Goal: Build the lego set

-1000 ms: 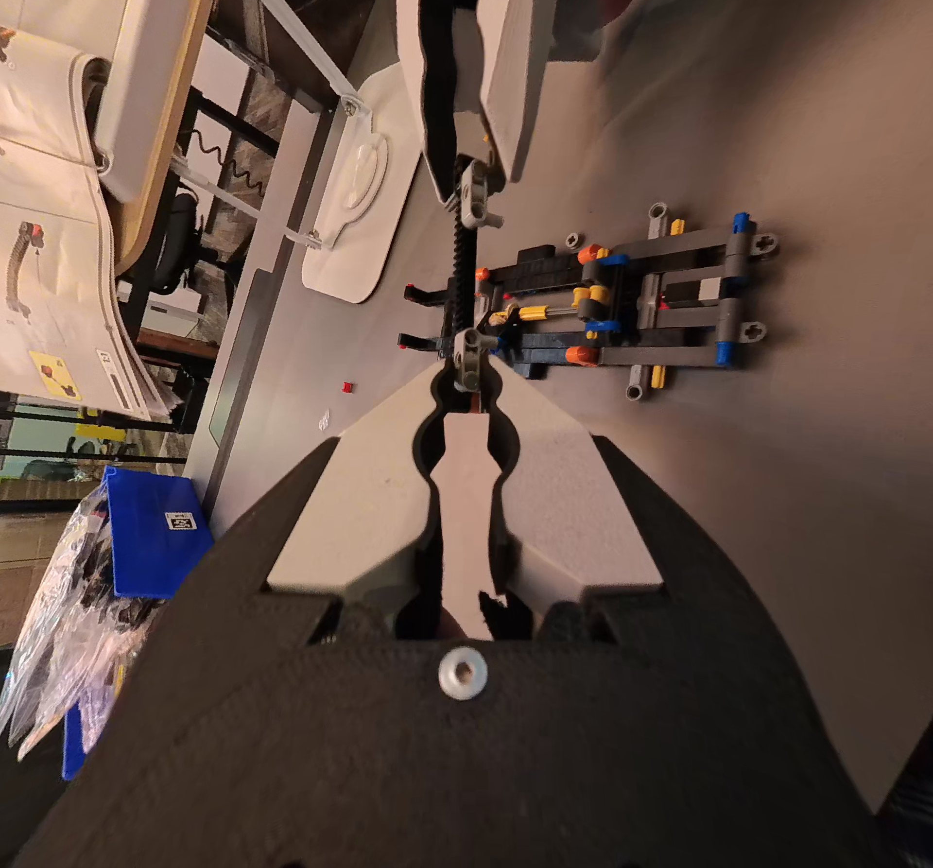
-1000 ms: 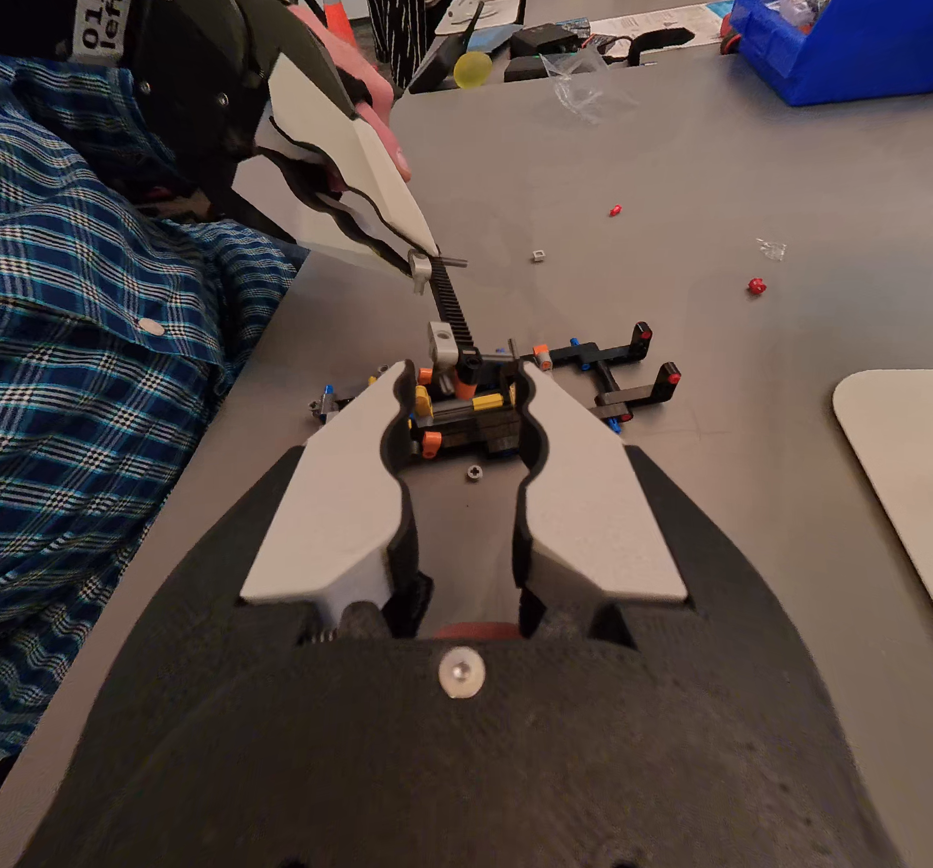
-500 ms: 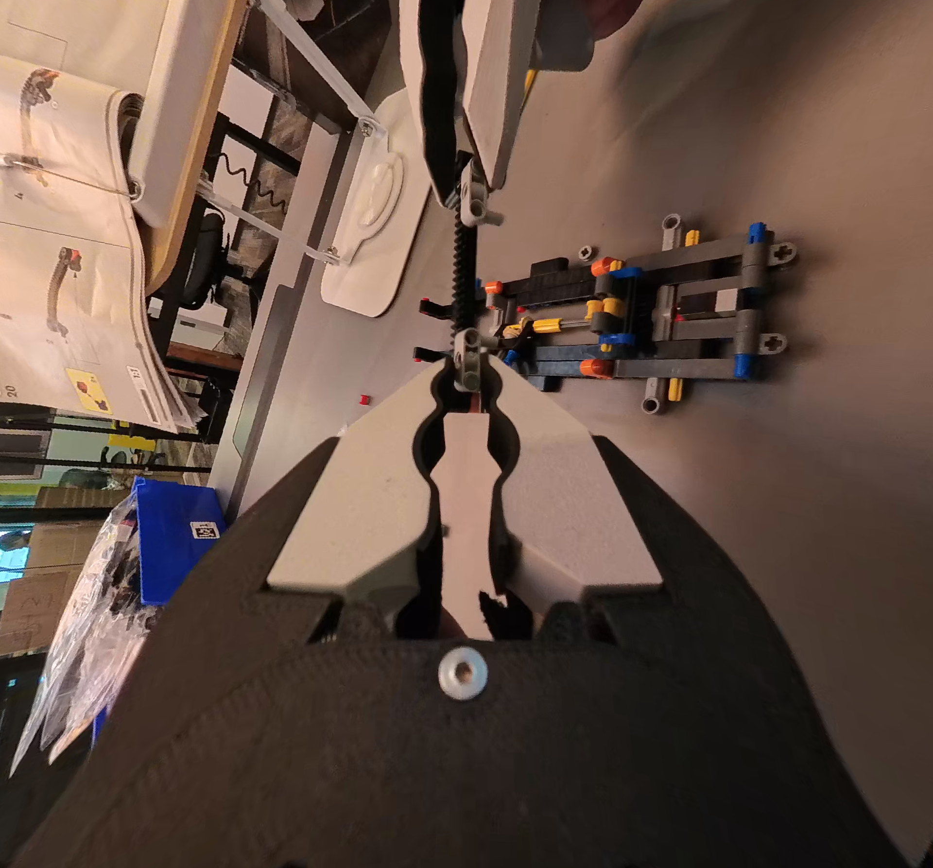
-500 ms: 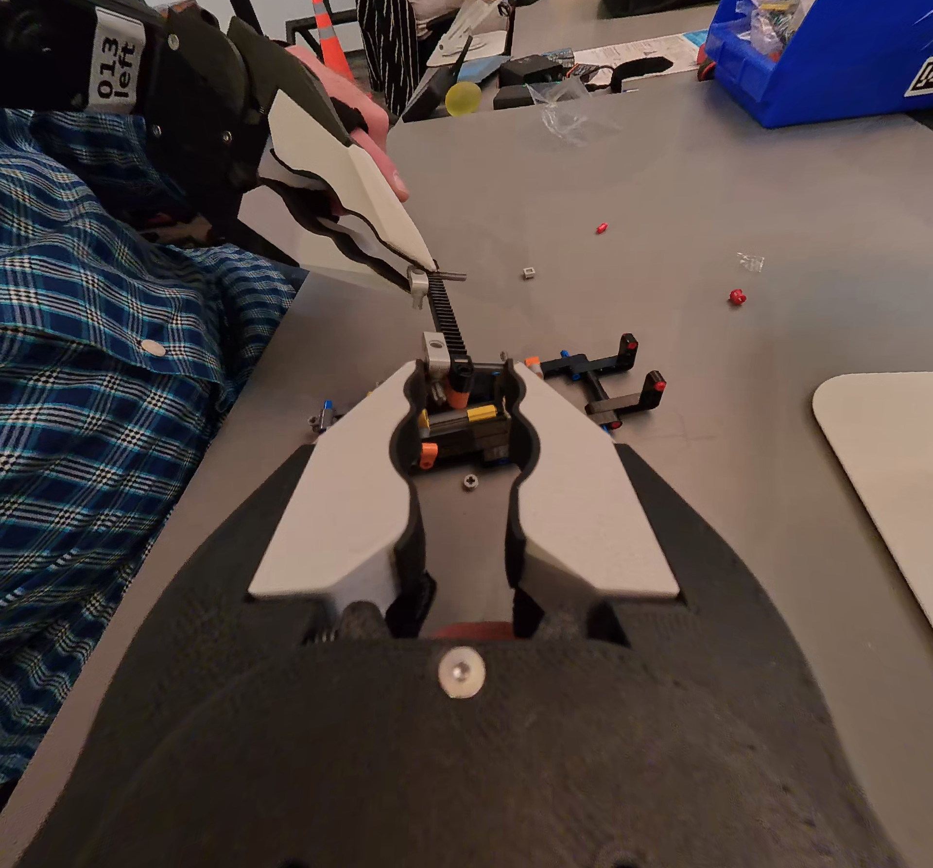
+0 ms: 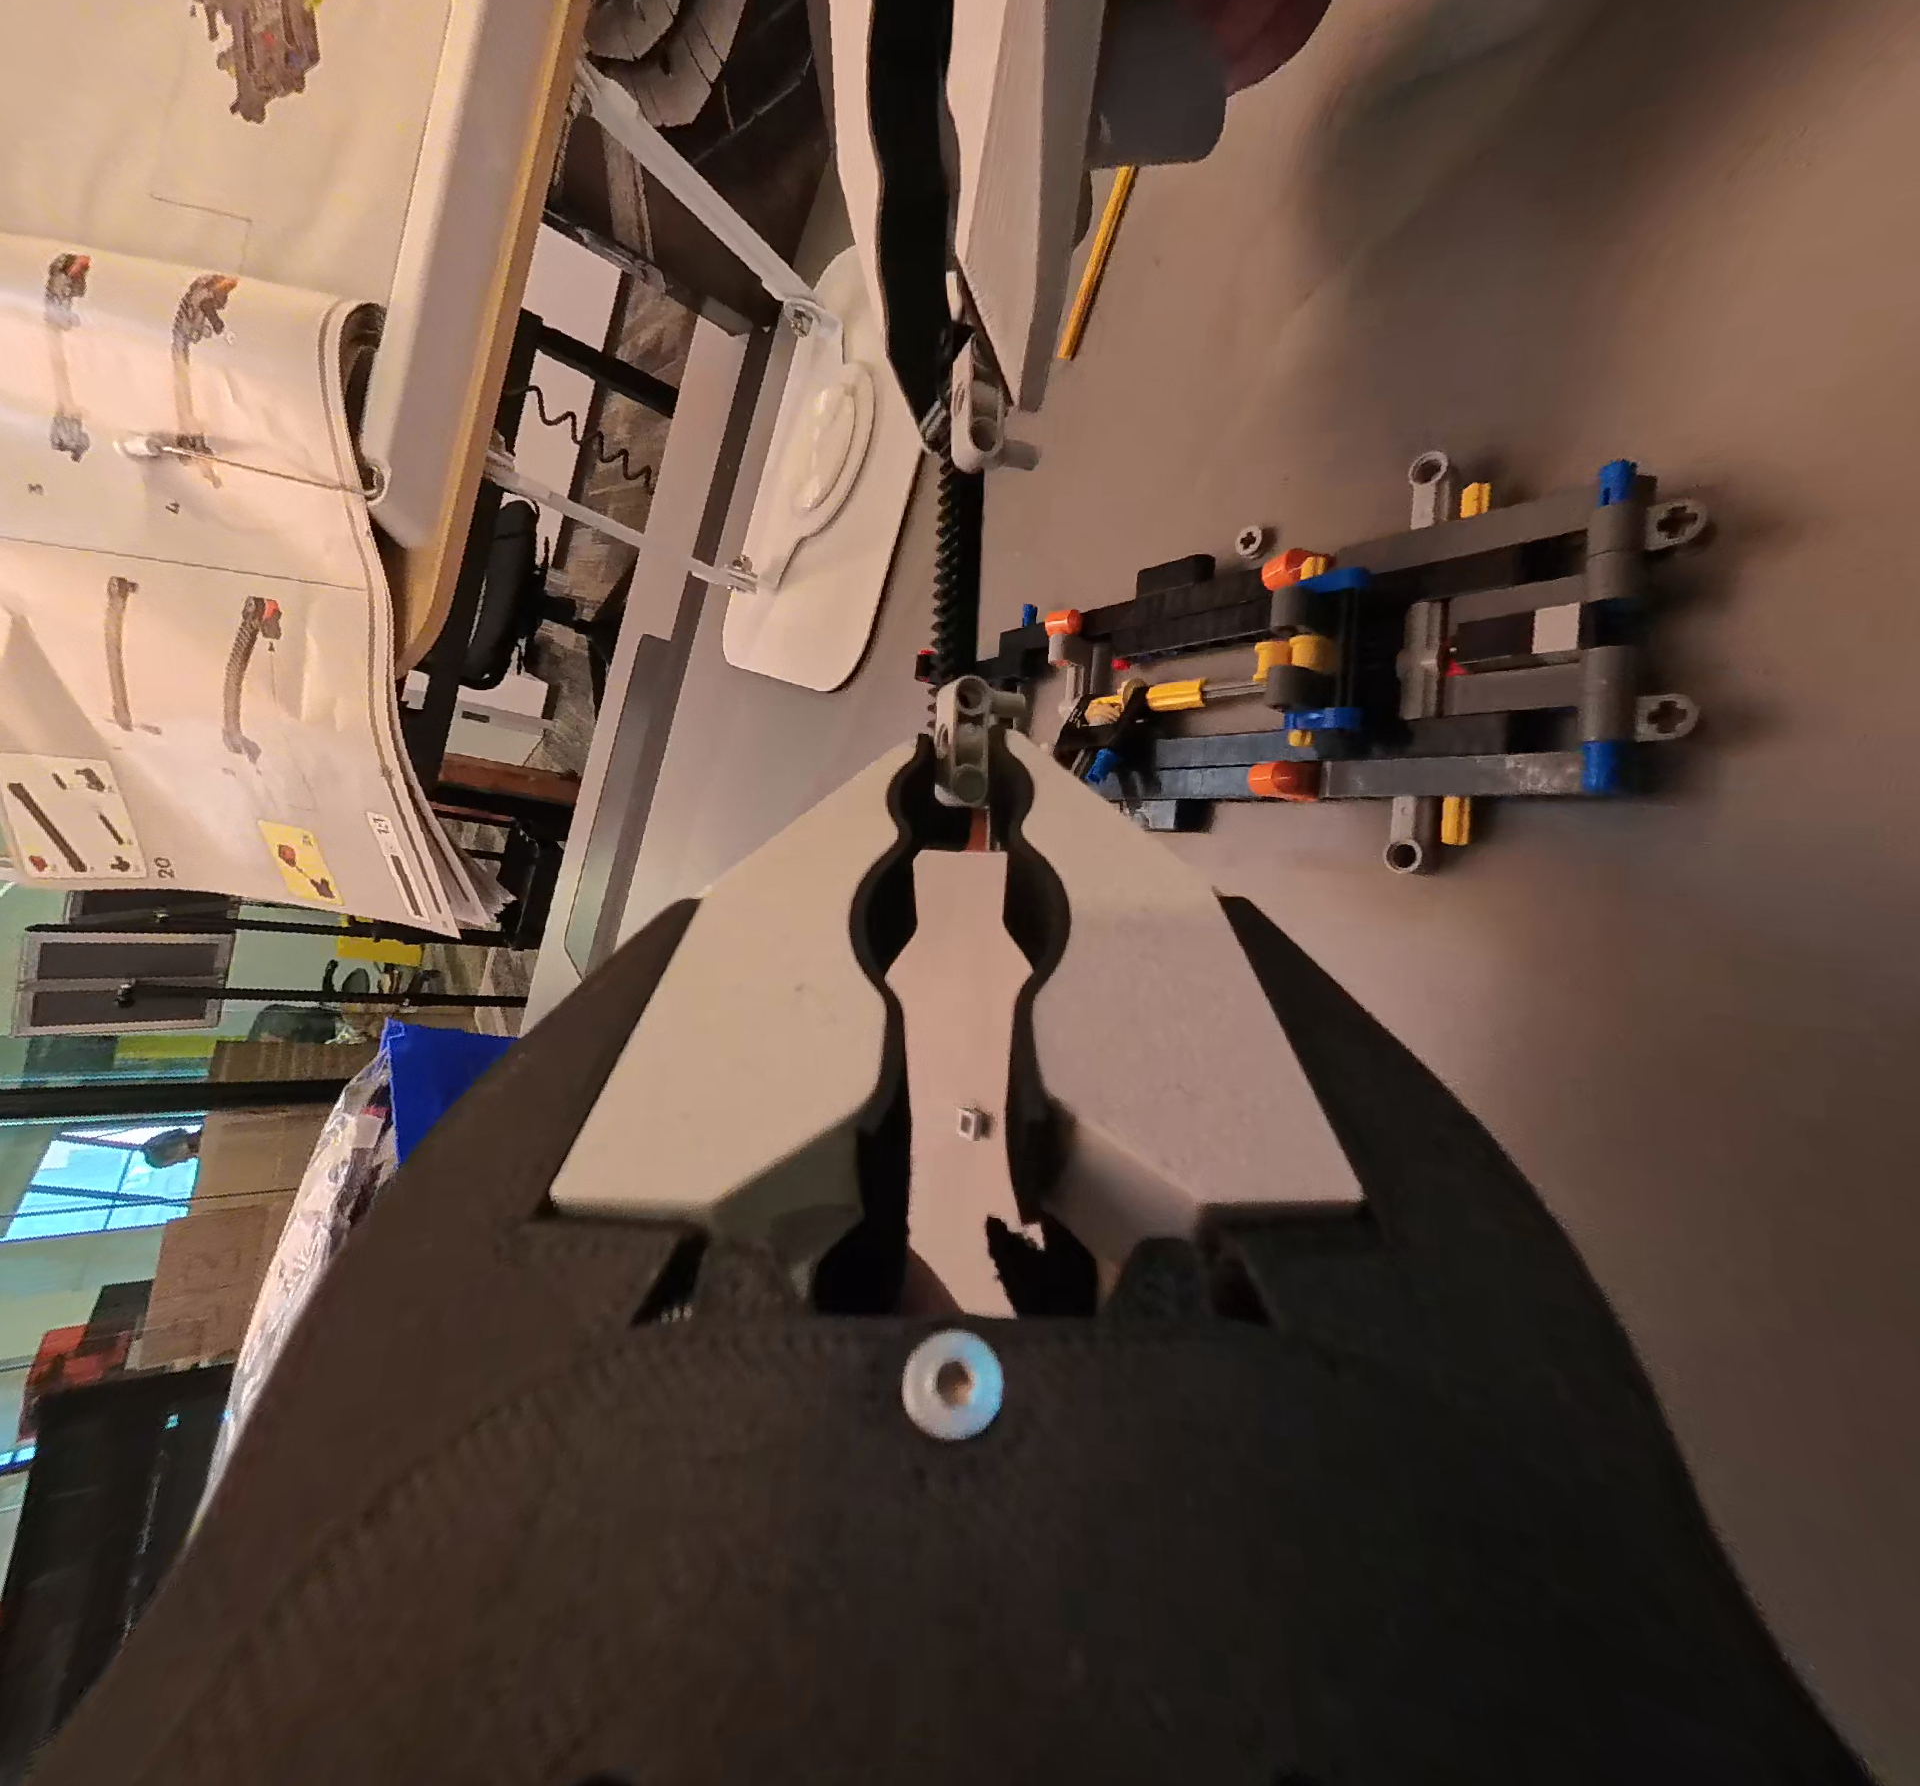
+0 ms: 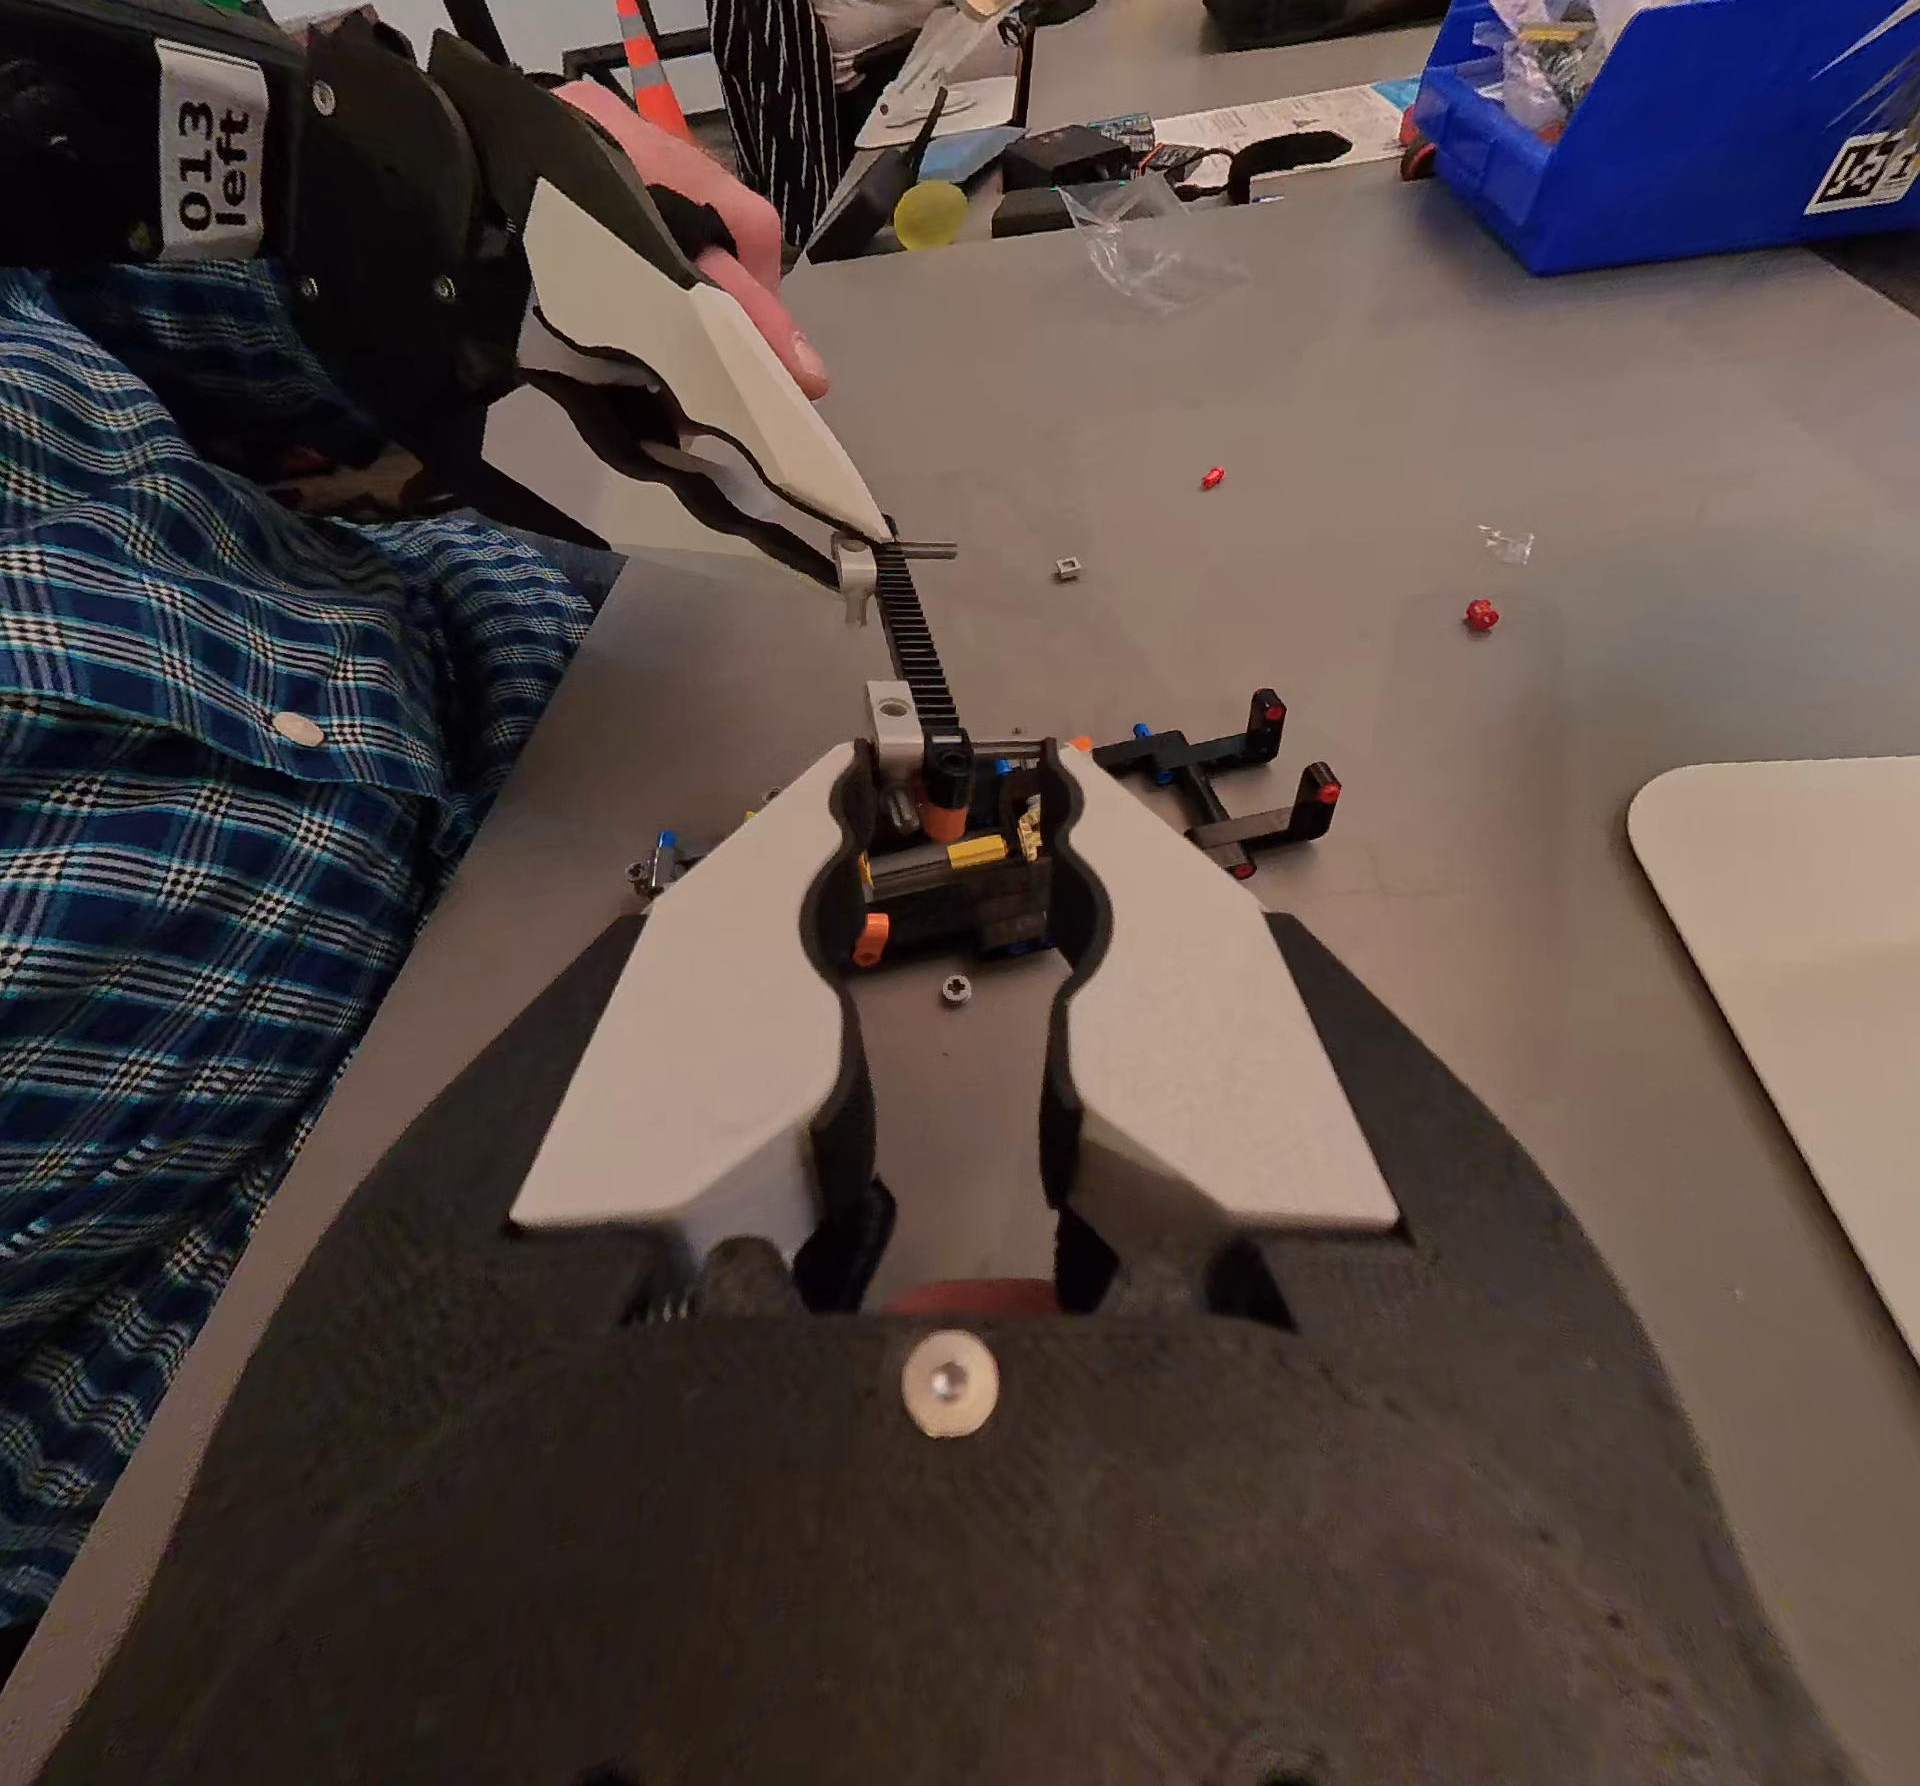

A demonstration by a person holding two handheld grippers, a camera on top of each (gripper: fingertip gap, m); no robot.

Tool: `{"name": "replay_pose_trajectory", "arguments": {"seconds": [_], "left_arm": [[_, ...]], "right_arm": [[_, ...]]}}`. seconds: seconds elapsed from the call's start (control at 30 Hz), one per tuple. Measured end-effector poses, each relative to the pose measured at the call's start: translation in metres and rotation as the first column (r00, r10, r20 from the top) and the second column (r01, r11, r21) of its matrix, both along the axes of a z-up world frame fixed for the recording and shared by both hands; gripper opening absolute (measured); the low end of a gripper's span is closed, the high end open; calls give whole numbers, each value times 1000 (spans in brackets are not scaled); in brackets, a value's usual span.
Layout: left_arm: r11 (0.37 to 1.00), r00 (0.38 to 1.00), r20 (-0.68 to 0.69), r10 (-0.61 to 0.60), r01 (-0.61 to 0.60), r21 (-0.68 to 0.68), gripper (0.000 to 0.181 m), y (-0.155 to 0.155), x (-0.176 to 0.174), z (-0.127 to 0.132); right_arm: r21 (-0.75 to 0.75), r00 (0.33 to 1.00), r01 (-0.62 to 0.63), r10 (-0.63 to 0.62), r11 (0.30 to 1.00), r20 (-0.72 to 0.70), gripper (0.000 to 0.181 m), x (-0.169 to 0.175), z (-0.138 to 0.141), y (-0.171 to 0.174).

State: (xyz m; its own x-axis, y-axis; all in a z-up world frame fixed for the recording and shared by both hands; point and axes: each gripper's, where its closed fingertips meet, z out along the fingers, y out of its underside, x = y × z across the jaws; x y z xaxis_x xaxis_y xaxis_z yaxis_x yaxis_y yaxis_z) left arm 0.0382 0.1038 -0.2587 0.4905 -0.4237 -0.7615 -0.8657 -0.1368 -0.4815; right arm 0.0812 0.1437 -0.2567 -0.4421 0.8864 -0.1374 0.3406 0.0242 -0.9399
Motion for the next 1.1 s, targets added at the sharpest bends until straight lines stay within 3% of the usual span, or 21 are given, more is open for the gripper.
{"name": "replay_pose_trajectory", "arguments": {"seconds": [0.03,0.27,0.5,1.1], "left_arm": [[1000,1000,1,0,0,4,8,0,0,1],[999,1000,-14,-10,11,35,8,2,-2,7],[999,999,-38,-20,22,47,8,4,-3,8],[995,999,46,27,-31,99,19,13,-13,22]], "right_arm": [[0,1000,2,-2,1000,-4,28,0,1,0],[-53,1000,12,-12,998,-11,34,-1,6,1],[-34,1000,16,-17,999,-19,29,-2,6,1],[-42,996,55,-57,998,-67,29,-3,15,10]]}}
